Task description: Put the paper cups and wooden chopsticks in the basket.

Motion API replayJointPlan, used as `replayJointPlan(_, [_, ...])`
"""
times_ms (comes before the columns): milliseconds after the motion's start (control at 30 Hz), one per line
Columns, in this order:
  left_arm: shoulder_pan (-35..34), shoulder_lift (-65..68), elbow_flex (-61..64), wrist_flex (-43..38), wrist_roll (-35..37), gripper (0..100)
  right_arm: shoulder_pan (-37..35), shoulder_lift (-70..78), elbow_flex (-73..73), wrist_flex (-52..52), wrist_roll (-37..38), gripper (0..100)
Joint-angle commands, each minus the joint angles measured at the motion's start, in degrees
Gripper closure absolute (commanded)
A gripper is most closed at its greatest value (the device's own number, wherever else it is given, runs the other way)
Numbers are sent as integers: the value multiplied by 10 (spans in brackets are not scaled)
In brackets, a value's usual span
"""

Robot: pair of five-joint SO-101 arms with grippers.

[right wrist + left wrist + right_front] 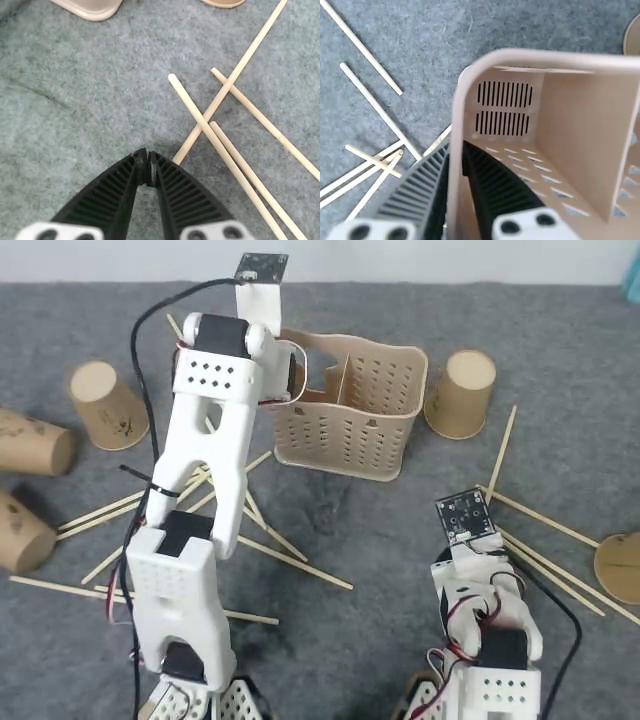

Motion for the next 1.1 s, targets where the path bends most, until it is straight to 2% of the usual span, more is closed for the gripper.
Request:
replayJointPlan(0, [1, -62, 8, 20, 16, 988, -1, -7, 1, -15, 6, 990])
replayJointPlan(300, [2, -138, 121, 20, 40, 988, -2, -7, 2, -15, 6, 990])
replayJointPlan(567, [1, -180, 133, 20, 35, 987, -3, -7, 2, -15, 6, 990])
replayJointPlan(667, [2, -206, 123, 20, 4, 961, -3, -7, 2, -15, 6, 990])
replayJointPlan(867, [-2, -299, 119, 20, -9, 826, -2, -7, 2, -15, 6, 990])
replayJointPlan(1067, [-4, -427, 192, 20, -76, 861, -1, -7, 1, -15, 6, 990])
